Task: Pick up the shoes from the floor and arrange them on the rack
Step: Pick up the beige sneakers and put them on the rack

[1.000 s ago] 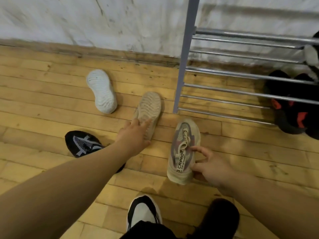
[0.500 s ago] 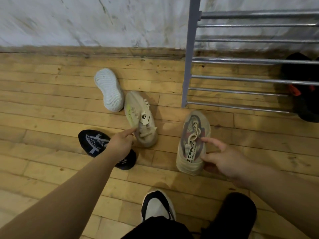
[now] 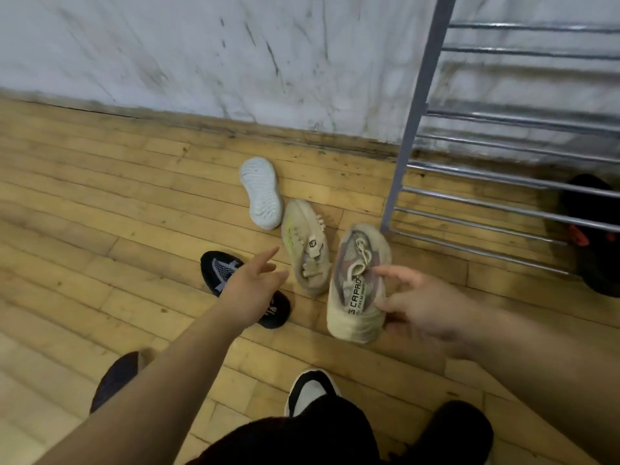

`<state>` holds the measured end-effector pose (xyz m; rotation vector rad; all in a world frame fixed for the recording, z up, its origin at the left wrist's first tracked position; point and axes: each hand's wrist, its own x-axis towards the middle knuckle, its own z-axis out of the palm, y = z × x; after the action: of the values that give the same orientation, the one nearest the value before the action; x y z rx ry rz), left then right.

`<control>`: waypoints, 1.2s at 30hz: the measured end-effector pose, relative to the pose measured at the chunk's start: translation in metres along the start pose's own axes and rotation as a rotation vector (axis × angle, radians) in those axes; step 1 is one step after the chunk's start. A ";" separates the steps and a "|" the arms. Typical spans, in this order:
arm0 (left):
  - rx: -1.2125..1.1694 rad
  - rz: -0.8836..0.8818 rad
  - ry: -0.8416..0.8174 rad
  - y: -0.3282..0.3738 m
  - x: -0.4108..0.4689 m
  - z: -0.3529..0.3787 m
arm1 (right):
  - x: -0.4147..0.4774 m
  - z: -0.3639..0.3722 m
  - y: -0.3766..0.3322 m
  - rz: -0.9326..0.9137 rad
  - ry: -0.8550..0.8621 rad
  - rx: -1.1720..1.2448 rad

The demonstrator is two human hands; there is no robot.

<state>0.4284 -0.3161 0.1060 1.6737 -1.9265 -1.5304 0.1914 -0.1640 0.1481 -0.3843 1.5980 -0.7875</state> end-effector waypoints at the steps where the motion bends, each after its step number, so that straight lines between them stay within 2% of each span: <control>1: -0.081 0.034 0.035 0.007 -0.019 -0.009 | -0.010 0.007 -0.021 -0.036 -0.023 -0.040; 6: -0.379 0.238 0.121 0.041 -0.124 -0.062 | -0.078 0.053 -0.130 -0.226 -0.175 -0.221; 9: -0.530 0.314 0.125 0.045 -0.183 -0.088 | -0.127 0.102 -0.160 -0.299 -0.257 -0.372; 12: -0.638 0.321 0.159 0.024 -0.230 -0.104 | -0.162 0.163 -0.144 -0.328 -0.303 -0.523; 16: -0.717 0.175 0.196 -0.040 -0.282 -0.100 | -0.177 0.216 -0.072 -0.260 -0.351 -0.554; 19: -0.748 0.040 0.155 -0.088 -0.314 -0.077 | -0.181 0.231 -0.031 -0.226 -0.428 -0.749; 23: -0.765 -0.054 0.184 -0.117 -0.336 -0.050 | -0.185 0.237 -0.011 -0.164 -0.473 -0.857; 31: -0.797 -0.066 0.202 -0.115 -0.327 -0.049 | -0.181 0.244 -0.019 -0.189 -0.460 -1.014; 34: -0.780 -0.018 0.205 -0.085 -0.314 -0.057 | -0.189 0.239 -0.051 -0.327 -0.438 -1.204; 36: -0.750 0.063 0.220 -0.041 -0.307 -0.068 | -0.207 0.220 -0.089 -0.487 -0.338 -1.291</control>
<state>0.6109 -0.1003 0.2506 1.3438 -1.0718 -1.6627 0.4267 -0.1522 0.3572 -1.7670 1.5078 0.1028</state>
